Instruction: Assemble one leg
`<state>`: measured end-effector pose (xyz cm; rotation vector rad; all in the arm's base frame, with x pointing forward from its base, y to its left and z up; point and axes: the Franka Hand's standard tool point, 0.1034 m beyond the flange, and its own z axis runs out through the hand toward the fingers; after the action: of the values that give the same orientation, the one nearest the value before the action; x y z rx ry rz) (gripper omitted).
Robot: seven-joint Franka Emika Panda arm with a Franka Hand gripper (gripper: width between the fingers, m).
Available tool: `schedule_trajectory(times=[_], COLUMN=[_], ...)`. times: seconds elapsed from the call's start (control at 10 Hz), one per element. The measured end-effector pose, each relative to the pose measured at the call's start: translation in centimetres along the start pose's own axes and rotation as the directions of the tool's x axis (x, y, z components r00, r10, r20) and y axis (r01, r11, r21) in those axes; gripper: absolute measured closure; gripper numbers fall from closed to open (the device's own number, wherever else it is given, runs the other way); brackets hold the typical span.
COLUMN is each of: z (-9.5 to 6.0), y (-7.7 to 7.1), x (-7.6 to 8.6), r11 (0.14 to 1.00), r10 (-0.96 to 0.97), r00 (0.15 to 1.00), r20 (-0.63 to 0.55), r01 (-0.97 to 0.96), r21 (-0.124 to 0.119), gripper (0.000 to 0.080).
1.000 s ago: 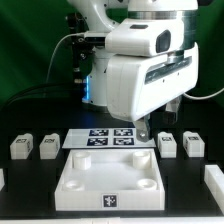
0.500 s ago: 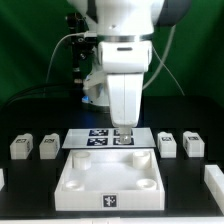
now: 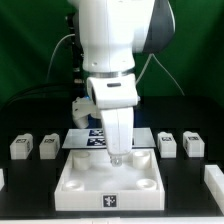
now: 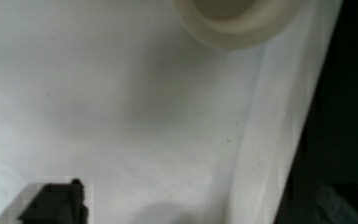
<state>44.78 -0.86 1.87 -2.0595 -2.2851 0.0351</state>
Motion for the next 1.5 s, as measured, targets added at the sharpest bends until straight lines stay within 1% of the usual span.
schedule_trajectory(times=[0.1, 0.2, 0.3, 0.5, 0.6, 0.7, 0.8, 0.9, 1.0, 1.5], z=[0.56, 0.98, 1.03, 1.07, 1.08, 1.09, 1.11, 1.12, 1.01, 0.99], y=[-0.37, -0.96, -1.10, -1.13, -1.14, -1.15, -1.16, -1.18, -1.00, -0.96], x=[-0.05, 0.05, 0.18, 0.09, 0.08, 0.06, 0.04, 0.02, -0.05, -0.07], r11=[1.000, 0.999, 0.997, 0.997, 0.997, 0.997, 0.997, 0.996, 0.996, 0.996], r10=[0.008, 0.031, 0.074, 0.079, 0.079, 0.080, 0.081, 0.081, 0.083, 0.084], r00=[1.000, 1.000, 0.997, 0.997, 0.997, 0.997, 0.997, 0.997, 0.997, 0.996], r20=[-0.002, -0.003, -0.003, -0.003, -0.003, -0.003, -0.003, -0.003, -0.003, -0.003], r01=[-0.008, -0.031, -0.074, -0.079, -0.079, -0.080, -0.080, -0.081, -0.083, -0.084], r21=[0.005, 0.017, 0.019, 0.020, 0.020, 0.020, 0.020, 0.021, 0.014, 0.012], gripper=[0.0150, 0.0150, 0.0150, 0.0150, 0.0274, 0.0457, 0.0604, 0.0604, 0.0737, 0.0737])
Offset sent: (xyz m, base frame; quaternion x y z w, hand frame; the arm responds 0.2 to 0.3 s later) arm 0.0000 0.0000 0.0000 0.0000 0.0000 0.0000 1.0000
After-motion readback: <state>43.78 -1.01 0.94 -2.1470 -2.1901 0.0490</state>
